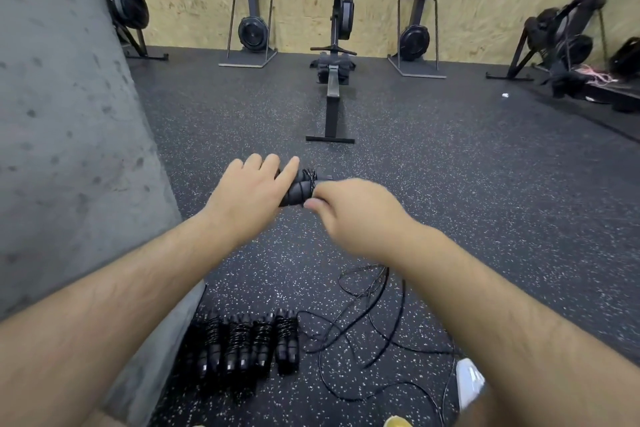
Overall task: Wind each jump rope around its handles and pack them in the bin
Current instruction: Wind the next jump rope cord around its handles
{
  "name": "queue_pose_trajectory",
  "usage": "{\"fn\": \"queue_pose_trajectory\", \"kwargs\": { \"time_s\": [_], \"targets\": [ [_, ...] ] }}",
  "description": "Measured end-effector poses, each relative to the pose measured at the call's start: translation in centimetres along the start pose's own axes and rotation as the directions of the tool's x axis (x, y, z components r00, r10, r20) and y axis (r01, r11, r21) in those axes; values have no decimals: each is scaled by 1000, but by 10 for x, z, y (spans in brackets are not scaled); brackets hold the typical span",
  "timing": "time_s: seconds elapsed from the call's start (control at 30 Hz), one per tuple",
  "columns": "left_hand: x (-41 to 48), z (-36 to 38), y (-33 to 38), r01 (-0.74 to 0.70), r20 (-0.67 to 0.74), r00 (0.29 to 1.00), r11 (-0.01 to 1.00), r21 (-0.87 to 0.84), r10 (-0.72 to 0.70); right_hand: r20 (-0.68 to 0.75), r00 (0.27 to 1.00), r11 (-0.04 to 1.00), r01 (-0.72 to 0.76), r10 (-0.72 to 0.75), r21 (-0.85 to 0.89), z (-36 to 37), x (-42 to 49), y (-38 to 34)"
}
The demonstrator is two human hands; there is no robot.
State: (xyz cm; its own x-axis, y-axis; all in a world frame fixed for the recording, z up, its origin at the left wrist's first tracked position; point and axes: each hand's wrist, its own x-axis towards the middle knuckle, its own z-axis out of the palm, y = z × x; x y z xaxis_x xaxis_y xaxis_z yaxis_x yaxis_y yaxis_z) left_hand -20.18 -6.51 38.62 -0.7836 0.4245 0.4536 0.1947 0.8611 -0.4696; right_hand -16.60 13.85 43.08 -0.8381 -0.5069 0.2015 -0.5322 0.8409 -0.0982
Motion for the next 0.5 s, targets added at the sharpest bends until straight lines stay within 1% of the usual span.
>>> {"fn": "queue_pose_trajectory", "kwargs": {
  "time_s": [0.03, 0.1, 0.17, 0.2, 0.27, 0.33, 0.4, 0.43, 0.5],
  "targets": [
    [-1, -1, 1, -28, -1, 1000, 999, -15, 28, -66, 997, 998, 23, -27, -65, -2, 4, 7],
    [-2, -2, 3, -106, -9, 994, 993, -58, 105, -148, 983, 992, 94, -106, -90, -5, 13, 18],
    [-4, -5, 4, -195, -46, 981, 975, -108, 191, -157, 974, 987, 160, -161, -22, -5, 23, 31],
    [-5, -7, 3, -236, -70, 971, 963, -129, 229, -138, 978, 986, 163, -158, 27, -3, 28, 39],
    [-6, -11, 5, -301, -111, 952, 936, -181, 285, -93, 990, 983, 120, -107, 142, 2, 32, 59],
    [-8, -19, 8, -297, -113, 954, 915, -272, 276, -21, 999, 954, 42, -38, 296, 14, 32, 74],
    [-8, -29, 12, -266, -92, 964, 894, -362, 250, 57, 998, 895, -25, 0, 445, 28, 28, 81],
    [-8, -32, 12, -251, -84, 968, 875, -413, 237, 71, 997, 856, -44, 8, 514, 32, 26, 81],
    [-11, -36, 11, -202, -64, 978, 810, -551, 200, 56, 998, 776, -65, 39, 627, 34, 23, 80]
  ]
}}
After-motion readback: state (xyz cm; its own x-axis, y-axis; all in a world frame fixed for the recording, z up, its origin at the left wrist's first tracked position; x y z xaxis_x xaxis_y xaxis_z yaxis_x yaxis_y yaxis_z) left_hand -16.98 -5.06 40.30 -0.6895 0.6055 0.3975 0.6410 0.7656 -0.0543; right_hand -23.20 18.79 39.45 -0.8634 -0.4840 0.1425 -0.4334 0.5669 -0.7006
